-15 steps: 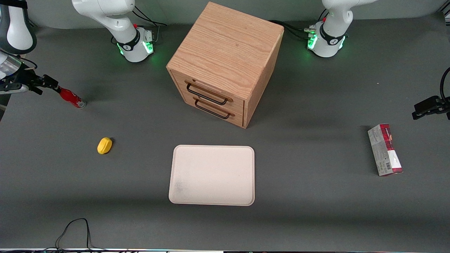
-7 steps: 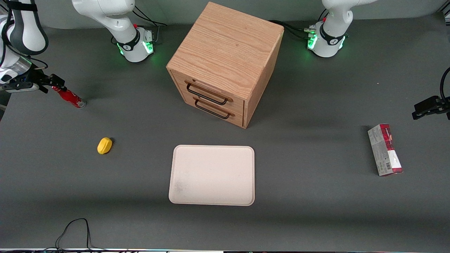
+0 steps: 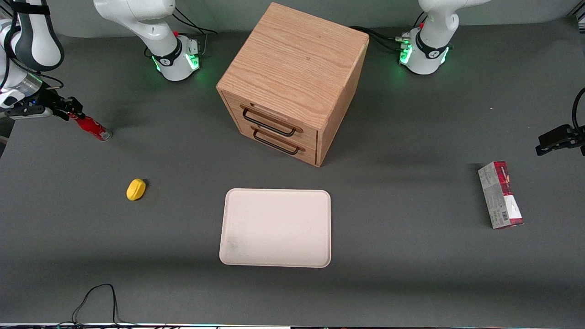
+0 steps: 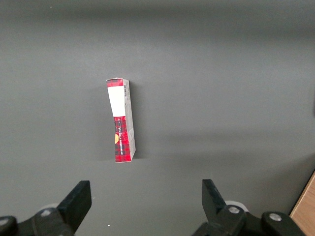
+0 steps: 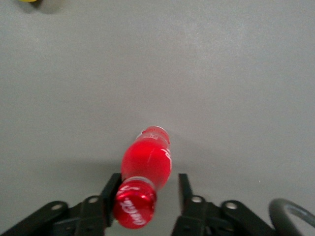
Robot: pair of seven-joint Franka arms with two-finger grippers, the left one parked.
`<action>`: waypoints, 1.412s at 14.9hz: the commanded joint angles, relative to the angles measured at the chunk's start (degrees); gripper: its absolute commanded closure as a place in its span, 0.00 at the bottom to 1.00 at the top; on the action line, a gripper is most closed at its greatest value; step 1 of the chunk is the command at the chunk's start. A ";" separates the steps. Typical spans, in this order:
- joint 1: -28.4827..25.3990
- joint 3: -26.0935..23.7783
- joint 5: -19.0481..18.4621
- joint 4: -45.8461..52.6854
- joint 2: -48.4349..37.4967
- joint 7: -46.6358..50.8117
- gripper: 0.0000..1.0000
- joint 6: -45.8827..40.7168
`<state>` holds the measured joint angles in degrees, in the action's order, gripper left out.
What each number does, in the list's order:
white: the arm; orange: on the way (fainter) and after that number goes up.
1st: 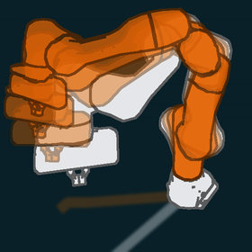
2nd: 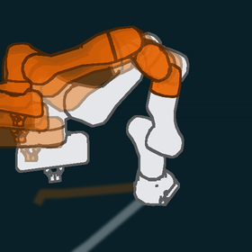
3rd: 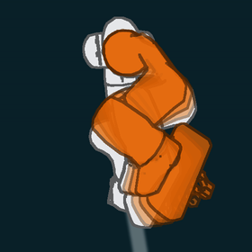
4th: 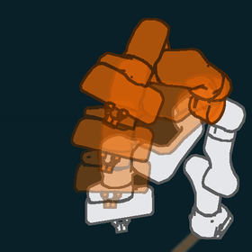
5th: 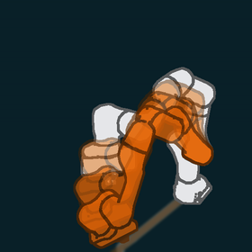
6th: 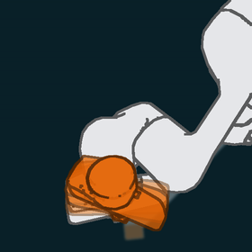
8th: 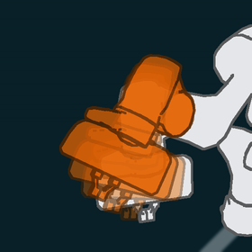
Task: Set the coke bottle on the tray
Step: 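Close the right gripper around the red bottle's neck, then lift the red bottle and carry it toward the cream tray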
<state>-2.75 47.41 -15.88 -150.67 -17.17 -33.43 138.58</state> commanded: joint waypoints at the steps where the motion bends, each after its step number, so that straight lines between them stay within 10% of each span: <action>1: -0.41 1.02 -1.44 -0.85 -1.02 -1.02 1.00 0.55; 12: -3.13 -6.52 -0.21 11.34 -0.41 7.65 1.00 -13.24; 21: -3.32 -26.54 12.44 48.23 14.60 18.81 1.00 -37.75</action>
<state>-7.63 25.95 -5.84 -113.31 -9.24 -18.28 105.99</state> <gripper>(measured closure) 0.678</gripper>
